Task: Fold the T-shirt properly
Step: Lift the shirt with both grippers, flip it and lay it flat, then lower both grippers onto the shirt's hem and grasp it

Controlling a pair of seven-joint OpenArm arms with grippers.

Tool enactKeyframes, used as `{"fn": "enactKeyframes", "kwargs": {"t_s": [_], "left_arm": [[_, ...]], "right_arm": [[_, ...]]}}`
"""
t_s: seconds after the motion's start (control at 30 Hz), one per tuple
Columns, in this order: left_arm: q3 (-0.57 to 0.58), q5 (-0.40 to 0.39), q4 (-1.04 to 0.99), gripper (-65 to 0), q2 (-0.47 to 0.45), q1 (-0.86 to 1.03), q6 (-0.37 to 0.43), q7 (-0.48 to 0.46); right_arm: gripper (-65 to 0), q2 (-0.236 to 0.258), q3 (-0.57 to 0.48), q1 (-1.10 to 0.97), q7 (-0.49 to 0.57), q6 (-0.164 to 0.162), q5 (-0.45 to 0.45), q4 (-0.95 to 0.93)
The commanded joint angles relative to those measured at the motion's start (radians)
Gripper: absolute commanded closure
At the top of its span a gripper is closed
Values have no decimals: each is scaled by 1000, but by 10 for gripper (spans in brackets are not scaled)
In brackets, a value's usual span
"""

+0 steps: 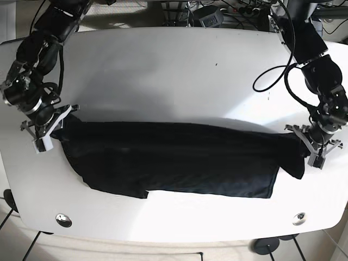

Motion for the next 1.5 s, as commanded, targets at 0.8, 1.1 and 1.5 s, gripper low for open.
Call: {"fn": "enactKeyframes", "kwargs": {"t_s": [0.8,1.1,1.5], "left_arm": [[-201,-12,134,-333,42,474,10,22],[-321,-415,190,-390,-27,473,10,174],[-358,-816,121,-390,-113,463,10,177]], "right_arm": [[-211,-20,98,-515,23,1,35,20],[-517,6,260,-483,23,-1,161,22],[-517,60,174,-282,22,-9,136,-14]]}}
